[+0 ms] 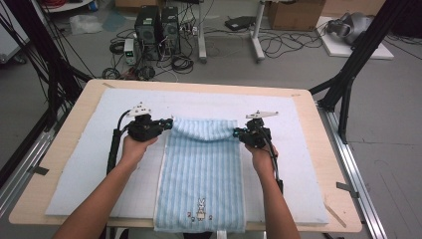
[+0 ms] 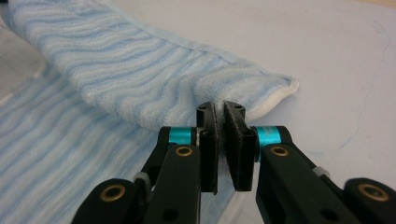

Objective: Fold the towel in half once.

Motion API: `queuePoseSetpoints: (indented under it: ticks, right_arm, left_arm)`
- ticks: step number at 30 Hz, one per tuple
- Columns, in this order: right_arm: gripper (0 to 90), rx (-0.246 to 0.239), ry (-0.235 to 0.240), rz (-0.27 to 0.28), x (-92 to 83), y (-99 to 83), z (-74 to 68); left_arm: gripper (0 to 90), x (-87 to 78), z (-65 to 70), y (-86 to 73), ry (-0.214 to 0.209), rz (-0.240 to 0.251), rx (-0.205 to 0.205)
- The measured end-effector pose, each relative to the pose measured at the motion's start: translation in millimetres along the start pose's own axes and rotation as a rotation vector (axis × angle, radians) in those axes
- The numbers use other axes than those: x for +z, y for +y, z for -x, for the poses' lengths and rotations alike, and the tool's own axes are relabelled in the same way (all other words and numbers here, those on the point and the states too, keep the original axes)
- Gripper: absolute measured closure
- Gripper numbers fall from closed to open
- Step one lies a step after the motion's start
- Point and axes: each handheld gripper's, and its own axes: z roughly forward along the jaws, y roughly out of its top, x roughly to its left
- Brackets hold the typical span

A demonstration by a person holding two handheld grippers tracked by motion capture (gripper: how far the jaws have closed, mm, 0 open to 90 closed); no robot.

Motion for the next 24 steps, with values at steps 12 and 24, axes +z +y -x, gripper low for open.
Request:
queuePoseSetpoints:
  ticks: [12, 24]
  right_arm:
    - [83.9, -0.024, 0.035, -0.008, -20.9, -23.3, -15.5]
    - [62.2, 0.018, 0.020, -0.021, -32.1, -55.5, -18.8]
  left_arm:
    - [86.4, -21.6, 13.7, -30.9, -0.037, -0.029, -0.002]
    - [62.1, -27.8, 12.1, -52.7, -0.004, -0.056, -0.072]
